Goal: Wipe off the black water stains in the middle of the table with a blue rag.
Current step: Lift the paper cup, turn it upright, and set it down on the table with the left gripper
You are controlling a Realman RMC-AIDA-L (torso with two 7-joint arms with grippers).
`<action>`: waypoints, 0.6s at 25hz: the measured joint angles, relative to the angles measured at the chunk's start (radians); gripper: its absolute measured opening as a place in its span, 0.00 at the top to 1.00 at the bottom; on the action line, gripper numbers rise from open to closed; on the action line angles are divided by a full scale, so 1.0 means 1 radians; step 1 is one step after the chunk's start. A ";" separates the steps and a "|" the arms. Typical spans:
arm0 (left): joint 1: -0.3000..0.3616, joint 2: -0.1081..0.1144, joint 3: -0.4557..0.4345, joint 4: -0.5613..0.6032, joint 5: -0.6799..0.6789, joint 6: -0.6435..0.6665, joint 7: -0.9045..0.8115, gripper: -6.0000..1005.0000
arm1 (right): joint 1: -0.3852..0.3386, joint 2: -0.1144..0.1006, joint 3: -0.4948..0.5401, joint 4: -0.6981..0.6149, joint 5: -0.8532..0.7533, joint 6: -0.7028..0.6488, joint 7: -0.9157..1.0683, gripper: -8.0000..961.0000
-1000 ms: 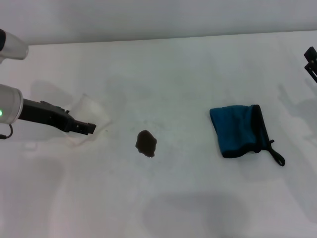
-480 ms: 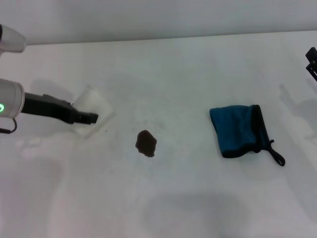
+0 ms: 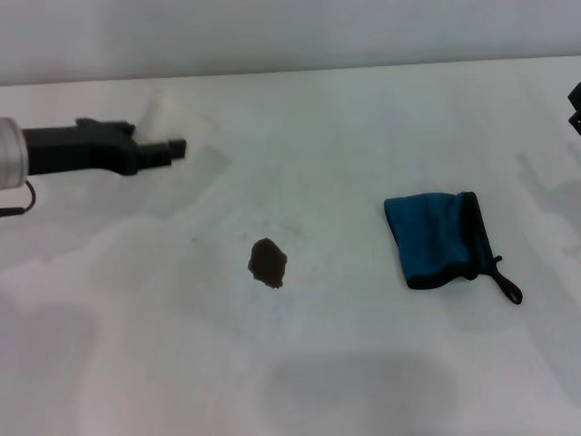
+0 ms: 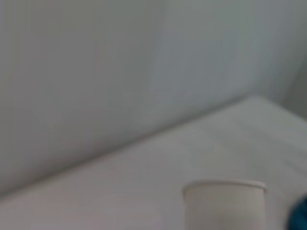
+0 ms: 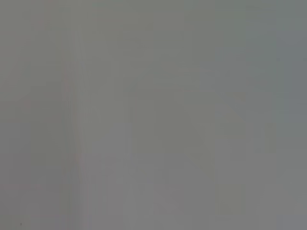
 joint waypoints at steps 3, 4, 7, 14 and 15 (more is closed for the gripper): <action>0.072 -0.001 0.000 0.014 -0.195 0.014 0.139 0.44 | -0.002 0.000 0.000 -0.001 0.000 0.003 0.002 0.10; 0.087 -0.002 0.000 0.022 -0.235 0.016 0.174 0.44 | -0.002 0.000 0.000 -0.002 0.000 0.004 0.002 0.10; 0.135 -0.005 -0.001 0.067 -0.334 0.017 0.282 0.46 | -0.005 -0.001 0.000 -0.002 0.000 0.018 0.002 0.10; 0.279 -0.007 -0.001 0.258 -0.539 0.003 0.619 0.46 | -0.015 -0.004 0.000 -0.016 0.000 0.051 0.003 0.10; 0.279 -0.007 -0.001 0.258 -0.539 0.003 0.619 0.46 | -0.015 -0.004 0.000 -0.016 0.000 0.051 0.003 0.10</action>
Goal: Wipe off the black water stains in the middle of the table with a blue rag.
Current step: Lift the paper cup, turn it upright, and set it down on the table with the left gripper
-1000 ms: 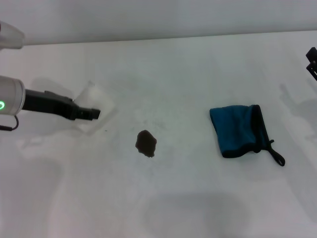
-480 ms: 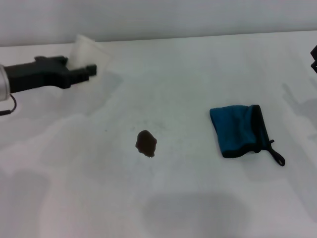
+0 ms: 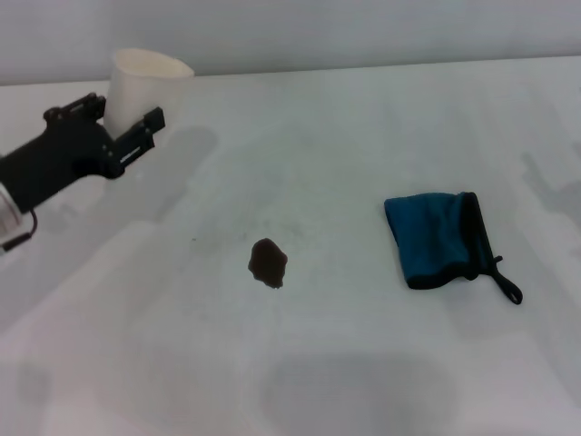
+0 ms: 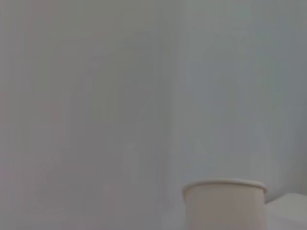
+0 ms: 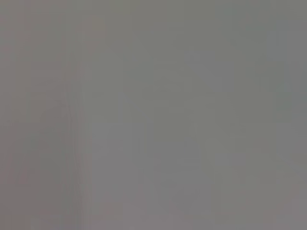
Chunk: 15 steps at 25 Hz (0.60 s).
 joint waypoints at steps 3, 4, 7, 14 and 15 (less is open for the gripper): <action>0.070 0.000 -0.001 0.094 -0.064 -0.025 0.116 0.46 | -0.002 -0.001 0.000 -0.006 0.000 0.002 0.000 0.10; 0.070 0.000 -0.001 0.094 -0.064 -0.025 0.116 0.46 | -0.003 -0.001 0.000 -0.009 0.000 0.002 0.000 0.10; 0.113 -0.001 -0.002 0.151 -0.090 -0.051 0.184 0.46 | -0.004 -0.001 0.000 -0.018 0.000 0.001 0.000 0.10; 0.180 -0.004 -0.002 0.248 -0.126 -0.134 0.341 0.46 | -0.004 -0.002 0.000 -0.026 0.000 -0.003 0.000 0.10; 0.185 -0.005 -0.002 0.264 -0.131 -0.151 0.365 0.46 | -0.004 -0.002 0.000 -0.027 0.000 -0.003 0.000 0.10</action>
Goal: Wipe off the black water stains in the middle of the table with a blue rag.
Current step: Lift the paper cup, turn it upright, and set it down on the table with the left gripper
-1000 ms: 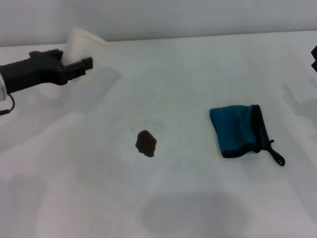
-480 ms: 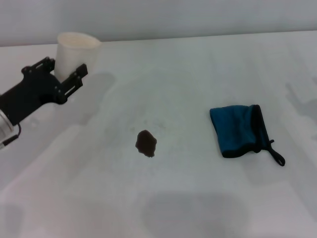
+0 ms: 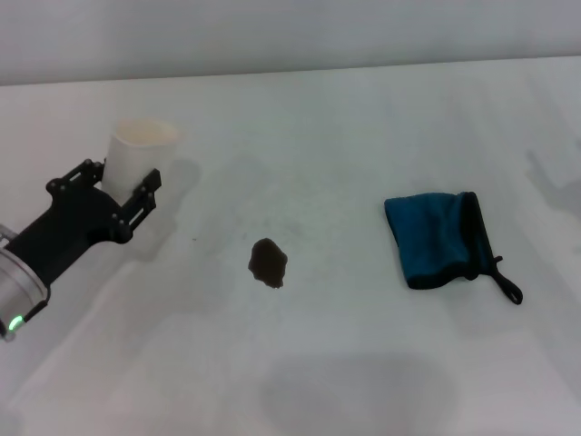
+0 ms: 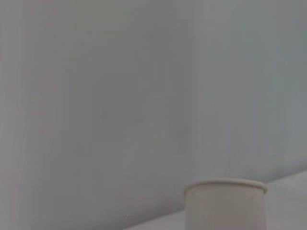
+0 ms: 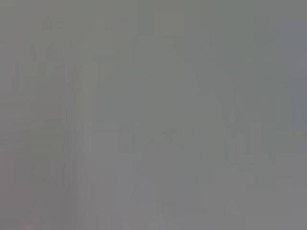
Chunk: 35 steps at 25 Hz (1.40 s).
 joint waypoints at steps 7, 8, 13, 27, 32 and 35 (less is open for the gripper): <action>0.014 -0.001 0.000 0.057 -0.006 -0.085 0.082 0.46 | -0.005 -0.002 0.000 -0.001 0.000 0.000 0.000 0.10; 0.016 -0.001 0.000 0.064 -0.006 -0.098 0.096 0.46 | -0.006 -0.002 0.000 -0.001 0.000 0.000 0.000 0.10; 0.023 -0.004 0.000 0.077 -0.001 -0.162 0.143 0.46 | -0.007 -0.002 0.000 -0.001 -0.003 -0.001 0.000 0.10; 0.061 -0.006 -0.001 0.167 0.006 -0.261 0.324 0.46 | -0.008 -0.002 -0.003 0.000 -0.009 0.000 0.002 0.10; 0.091 -0.006 -0.001 0.198 0.002 -0.262 0.395 0.46 | -0.001 -0.002 -0.002 0.000 -0.009 -0.007 0.003 0.10; 0.104 -0.006 -0.001 0.209 0.001 -0.261 0.440 0.46 | 0.001 -0.002 -0.002 0.000 -0.009 -0.009 0.003 0.10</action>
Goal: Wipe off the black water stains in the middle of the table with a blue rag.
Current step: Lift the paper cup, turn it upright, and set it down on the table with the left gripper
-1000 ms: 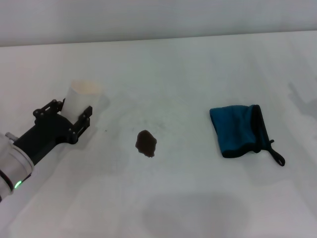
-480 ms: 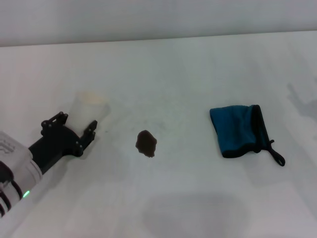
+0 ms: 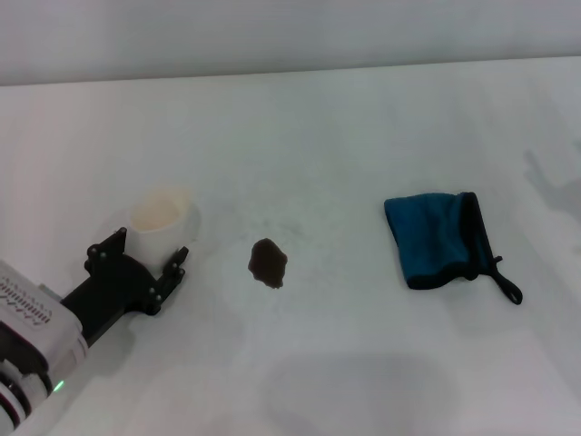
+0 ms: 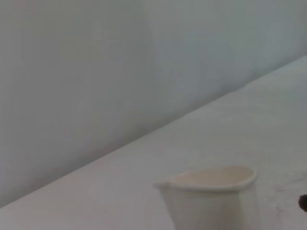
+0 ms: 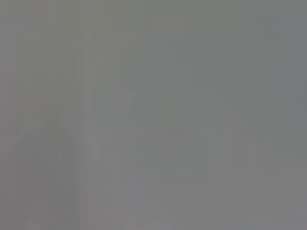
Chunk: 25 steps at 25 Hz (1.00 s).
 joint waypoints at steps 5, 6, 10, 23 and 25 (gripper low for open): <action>0.019 0.000 -0.002 0.014 -0.002 0.003 0.043 0.46 | 0.000 0.000 0.000 0.000 0.001 -0.001 0.000 0.10; 0.025 0.000 -0.008 0.021 -0.003 0.004 0.059 0.46 | 0.000 0.000 0.000 0.000 0.002 -0.002 0.000 0.10; 0.045 0.001 -0.041 0.043 -0.003 0.002 0.123 0.46 | -0.002 0.000 0.000 0.000 0.001 -0.002 0.000 0.10; 0.054 0.000 -0.051 0.052 -0.006 0.030 0.194 0.17 | -0.008 0.000 0.000 0.000 0.007 -0.002 0.000 0.10; 0.059 0.000 -0.051 0.058 -0.006 0.030 0.208 0.17 | -0.008 0.000 0.000 0.000 0.007 -0.002 0.000 0.10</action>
